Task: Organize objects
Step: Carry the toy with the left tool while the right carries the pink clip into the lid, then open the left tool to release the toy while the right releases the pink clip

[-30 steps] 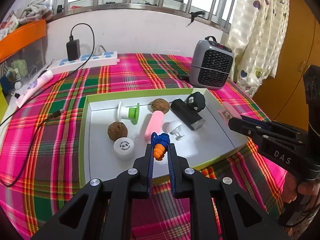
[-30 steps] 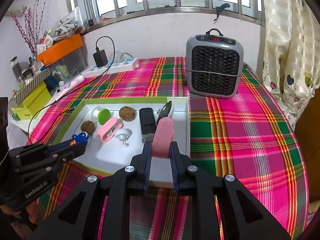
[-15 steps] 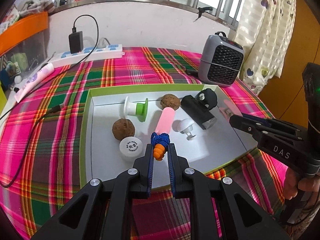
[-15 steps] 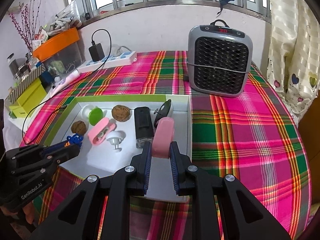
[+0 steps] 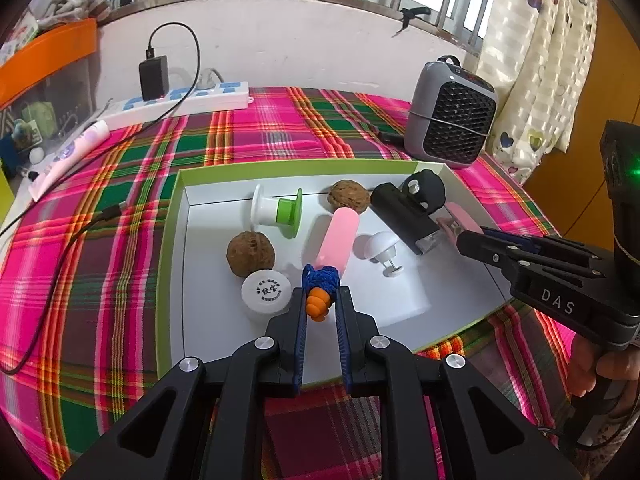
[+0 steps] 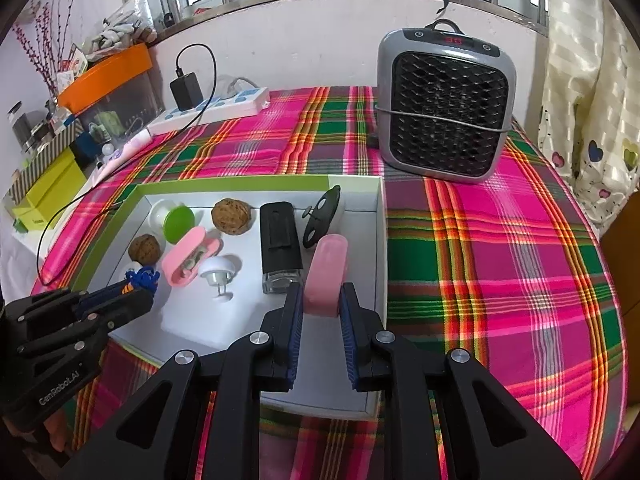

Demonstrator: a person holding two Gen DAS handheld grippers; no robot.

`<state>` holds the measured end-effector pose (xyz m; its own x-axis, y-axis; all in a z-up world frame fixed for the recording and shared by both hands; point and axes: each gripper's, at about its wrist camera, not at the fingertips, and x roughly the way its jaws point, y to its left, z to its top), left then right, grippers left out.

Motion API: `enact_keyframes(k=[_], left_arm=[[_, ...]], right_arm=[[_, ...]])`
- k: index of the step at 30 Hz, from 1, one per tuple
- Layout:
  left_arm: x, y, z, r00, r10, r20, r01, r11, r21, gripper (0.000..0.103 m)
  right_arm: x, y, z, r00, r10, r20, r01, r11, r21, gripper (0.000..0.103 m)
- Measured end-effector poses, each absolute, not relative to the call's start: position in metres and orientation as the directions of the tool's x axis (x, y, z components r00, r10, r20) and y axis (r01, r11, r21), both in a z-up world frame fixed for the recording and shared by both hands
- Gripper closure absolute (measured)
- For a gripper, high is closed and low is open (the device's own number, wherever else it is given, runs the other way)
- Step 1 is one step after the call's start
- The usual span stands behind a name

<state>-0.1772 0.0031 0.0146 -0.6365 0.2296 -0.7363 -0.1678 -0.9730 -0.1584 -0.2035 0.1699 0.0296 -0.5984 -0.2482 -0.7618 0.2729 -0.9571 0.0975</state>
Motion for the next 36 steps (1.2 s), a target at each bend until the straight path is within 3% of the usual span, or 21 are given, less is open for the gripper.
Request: enact_keyframes(k=[16,32,36], left_arm=[[-0.1767,0.0033,0.0145,-0.639,0.224,-0.735,-0.165,-0.974,-0.153,0.089],[-0.1773,0.0025,0.0141,-0.641,0.221,-0.736,-0.164,-0.975,-0.150,0.081],[-0.1774,0.0028,0.0142,-0.640,0.220,-0.736,-0.163,-0.975,-0.150,0.078]], right_arm=[[-0.2051,0.1677,0.0280,-0.595,-0.239,-0.767,0.282,-0.956,0.079,0.084],[-0.2037,0.1649,0.0277,-0.590,-0.232,-0.773,0.278,-0.958,0.076,0.083],[-0.2034,0.1650,0.0294,-0.594,-0.233,-0.770,0.276,-0.958,0.077,0.075]])
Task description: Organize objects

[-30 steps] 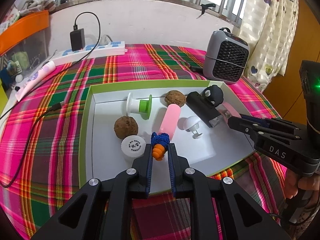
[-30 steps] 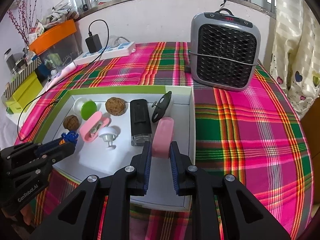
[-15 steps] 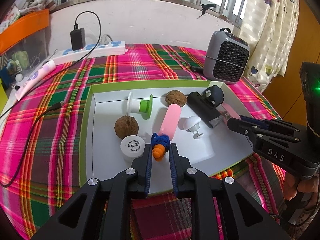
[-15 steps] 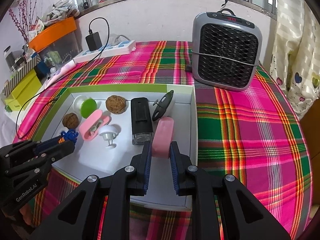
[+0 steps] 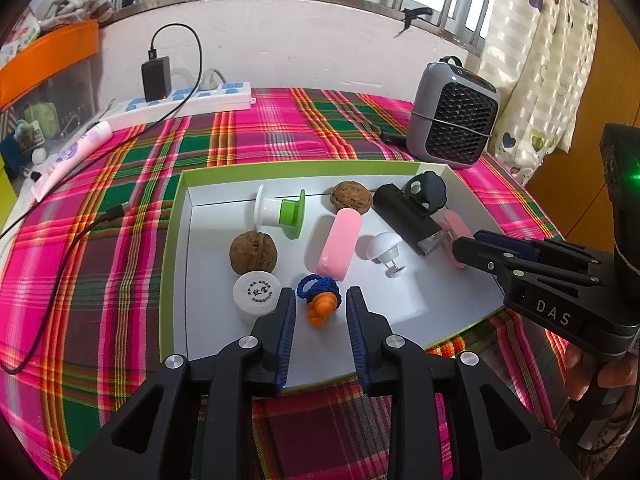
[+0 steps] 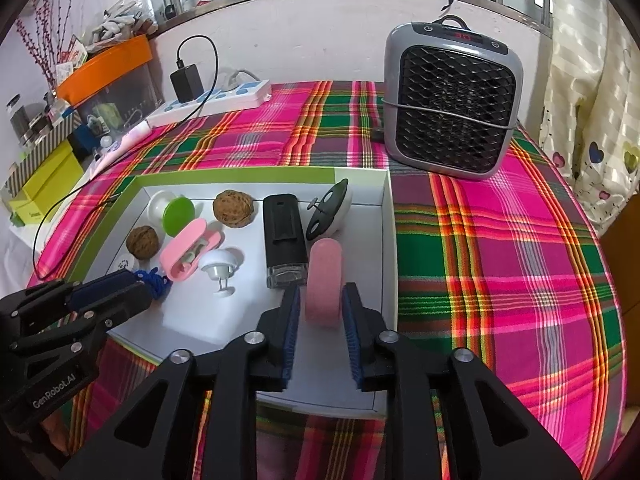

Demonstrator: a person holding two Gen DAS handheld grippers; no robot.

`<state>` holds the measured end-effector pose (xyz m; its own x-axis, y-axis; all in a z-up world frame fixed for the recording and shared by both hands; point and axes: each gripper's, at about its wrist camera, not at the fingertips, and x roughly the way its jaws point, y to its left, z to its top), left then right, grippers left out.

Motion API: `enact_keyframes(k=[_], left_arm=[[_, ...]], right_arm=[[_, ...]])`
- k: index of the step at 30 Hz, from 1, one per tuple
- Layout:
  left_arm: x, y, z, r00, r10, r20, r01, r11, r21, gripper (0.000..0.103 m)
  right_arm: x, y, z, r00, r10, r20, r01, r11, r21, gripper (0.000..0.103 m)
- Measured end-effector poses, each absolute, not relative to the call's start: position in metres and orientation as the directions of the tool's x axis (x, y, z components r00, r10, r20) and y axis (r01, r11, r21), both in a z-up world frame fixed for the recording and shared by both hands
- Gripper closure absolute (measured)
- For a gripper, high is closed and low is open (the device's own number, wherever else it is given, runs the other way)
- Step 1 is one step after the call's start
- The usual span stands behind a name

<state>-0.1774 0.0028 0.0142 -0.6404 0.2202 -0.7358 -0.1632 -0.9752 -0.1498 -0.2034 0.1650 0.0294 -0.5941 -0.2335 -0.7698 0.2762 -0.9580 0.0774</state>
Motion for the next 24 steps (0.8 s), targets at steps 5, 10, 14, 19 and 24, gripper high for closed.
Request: enact_keyframes(k=[5,10,14,19,24], left_arm=[[-0.176,0.003,0.016,-0.646,0.216,-0.732,-0.165,-0.976,-0.142,0.075],[-0.169,0.006,0.020,-0.661,0.182,-0.728,-0.149,-0.983,-0.110,0.071],[-0.162,0.007,0.024,-0.670,0.160,-0.725,-0.131,-0.987,-0.096,0.071],[-0.147,0.009,0.030,-0.690,0.118,-0.714,-0.105,-0.993,-0.063,0.071],[-0.128,0.011,0.038,-0.720,0.083,-0.689,-0.084,-0.996,-0.031,0.070]], right_arm=[[-0.202,0.165,0.029,-0.595,-0.232,-0.770,0.276,-0.958,0.076,0.072],[-0.198,0.166,0.032,-0.603,-0.241,-0.760,0.278,-0.957,0.083,0.072],[-0.189,0.166,0.037,-0.614,-0.242,-0.751,0.277,-0.957,0.081,0.072],[-0.173,0.163,0.042,-0.628,-0.243,-0.739,0.284,-0.956,0.073,0.072],[-0.154,0.164,0.047,-0.649,-0.243,-0.721,0.284,-0.956,0.066,0.070]])
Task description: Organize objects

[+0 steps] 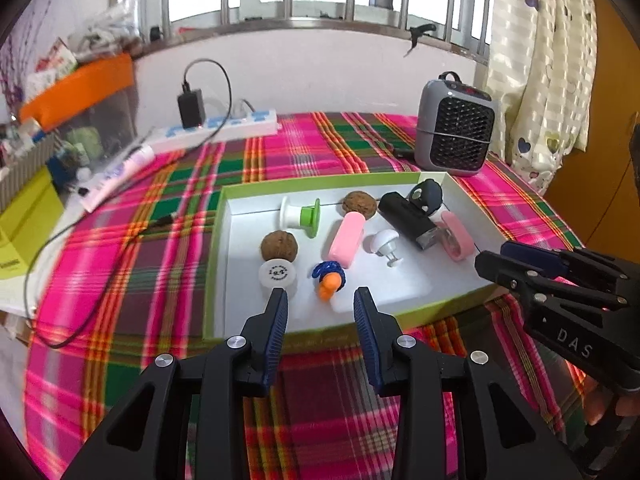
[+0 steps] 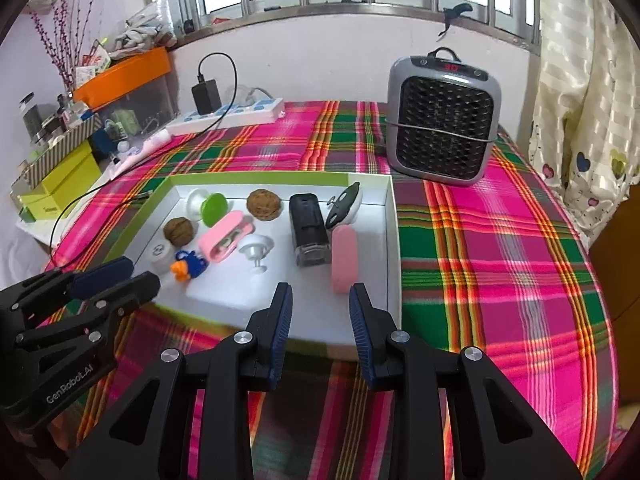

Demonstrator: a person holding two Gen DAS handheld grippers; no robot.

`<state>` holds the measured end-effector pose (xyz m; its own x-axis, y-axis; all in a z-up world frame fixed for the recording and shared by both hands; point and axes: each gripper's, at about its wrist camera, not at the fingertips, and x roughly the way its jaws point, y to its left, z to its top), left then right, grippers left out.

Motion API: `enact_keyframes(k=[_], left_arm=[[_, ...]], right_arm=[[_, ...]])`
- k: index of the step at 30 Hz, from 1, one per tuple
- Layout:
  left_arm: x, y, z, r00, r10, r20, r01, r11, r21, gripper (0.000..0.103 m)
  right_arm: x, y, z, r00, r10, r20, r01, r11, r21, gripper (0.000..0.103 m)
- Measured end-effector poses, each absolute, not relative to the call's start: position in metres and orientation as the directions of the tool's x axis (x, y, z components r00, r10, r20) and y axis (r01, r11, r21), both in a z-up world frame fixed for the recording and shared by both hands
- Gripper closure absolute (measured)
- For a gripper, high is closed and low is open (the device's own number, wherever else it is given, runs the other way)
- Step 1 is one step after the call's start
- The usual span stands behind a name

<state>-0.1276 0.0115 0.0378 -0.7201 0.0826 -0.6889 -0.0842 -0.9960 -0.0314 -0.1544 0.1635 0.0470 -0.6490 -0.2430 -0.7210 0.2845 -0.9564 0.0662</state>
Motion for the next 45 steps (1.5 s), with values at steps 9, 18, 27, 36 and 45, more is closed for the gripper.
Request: enact_keyframes(k=[9,18,27,36,45], left_arm=[[-0.098,0.016,0.036,-0.711,0.084,-0.699,-0.074,-0.996,-0.044,0.070],[-0.077,0.019,0.017,-0.676,0.048,-0.736,-0.040,-0.999,-0.028,0.069],[-0.062,0.023,0.007,-0.663,0.021,-0.748,-0.028,-1.000,-0.003,0.069],[-0.058,0.030,0.000,-0.643,0.011,-0.766,-0.015,-1.000,-0.001,0.067],[-0.058,0.034,0.000,-0.639,0.019,-0.769,-0.026,-1.000,-0.003,0.056]], right_arm=[[-0.125,0.162,0.048,-0.662,-0.240,-0.710,0.289,-0.956,0.053,0.061],[-0.100,0.162,0.026,-0.624,-0.222,-0.749,0.290,-0.956,0.042,0.061],[-0.083,0.168,0.015,-0.621,-0.196,-0.759,0.272,-0.962,0.026,0.061],[-0.080,0.182,0.011,-0.612,-0.158,-0.775,0.209,-0.977,0.035,0.051],[-0.078,0.180,0.011,-0.613,-0.132,-0.779,0.204,-0.979,0.005,0.051]])
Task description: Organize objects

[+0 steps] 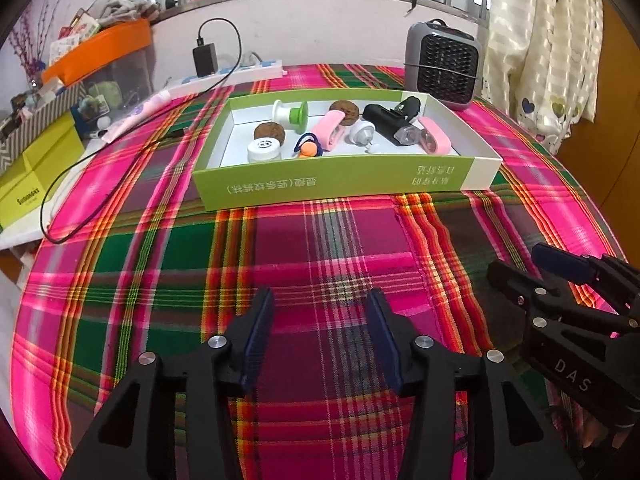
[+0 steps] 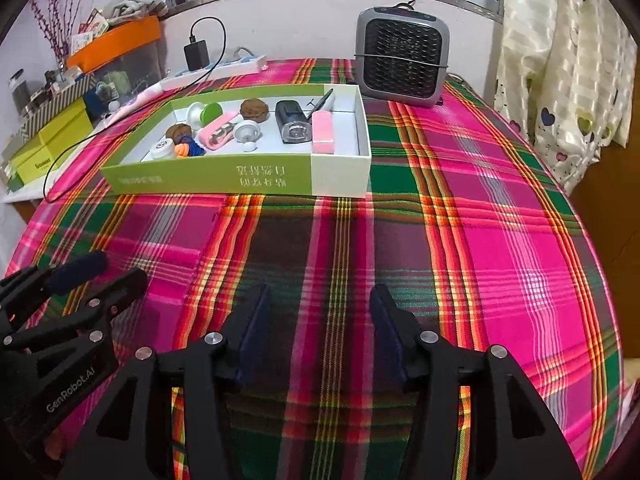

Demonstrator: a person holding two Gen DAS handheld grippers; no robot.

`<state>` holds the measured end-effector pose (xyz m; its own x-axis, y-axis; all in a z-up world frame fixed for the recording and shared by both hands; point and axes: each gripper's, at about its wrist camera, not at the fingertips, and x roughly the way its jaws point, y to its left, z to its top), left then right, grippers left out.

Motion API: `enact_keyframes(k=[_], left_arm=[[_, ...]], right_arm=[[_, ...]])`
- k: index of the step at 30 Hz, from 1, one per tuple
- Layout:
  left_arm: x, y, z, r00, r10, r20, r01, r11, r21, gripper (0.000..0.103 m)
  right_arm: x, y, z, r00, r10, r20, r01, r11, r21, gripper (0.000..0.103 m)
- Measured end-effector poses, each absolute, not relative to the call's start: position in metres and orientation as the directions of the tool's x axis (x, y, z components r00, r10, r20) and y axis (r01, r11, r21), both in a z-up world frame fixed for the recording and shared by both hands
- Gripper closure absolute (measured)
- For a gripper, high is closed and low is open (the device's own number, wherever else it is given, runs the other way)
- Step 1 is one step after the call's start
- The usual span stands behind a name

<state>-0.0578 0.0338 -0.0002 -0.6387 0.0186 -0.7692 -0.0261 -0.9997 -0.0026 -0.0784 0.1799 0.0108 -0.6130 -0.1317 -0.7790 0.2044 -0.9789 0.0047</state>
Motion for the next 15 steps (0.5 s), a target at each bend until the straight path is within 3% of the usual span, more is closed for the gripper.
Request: enact_keyframes(k=[15], left_arm=[[-0.0582,0.0348,-0.0002,-0.638,0.015,-0.770,-0.025,-1.000,0.000,0.054]], right_arm=[[-0.0784,0.1792,0.0100,-0.613,-0.130,-0.779,0.204,-0.979,0.002,0.049]])
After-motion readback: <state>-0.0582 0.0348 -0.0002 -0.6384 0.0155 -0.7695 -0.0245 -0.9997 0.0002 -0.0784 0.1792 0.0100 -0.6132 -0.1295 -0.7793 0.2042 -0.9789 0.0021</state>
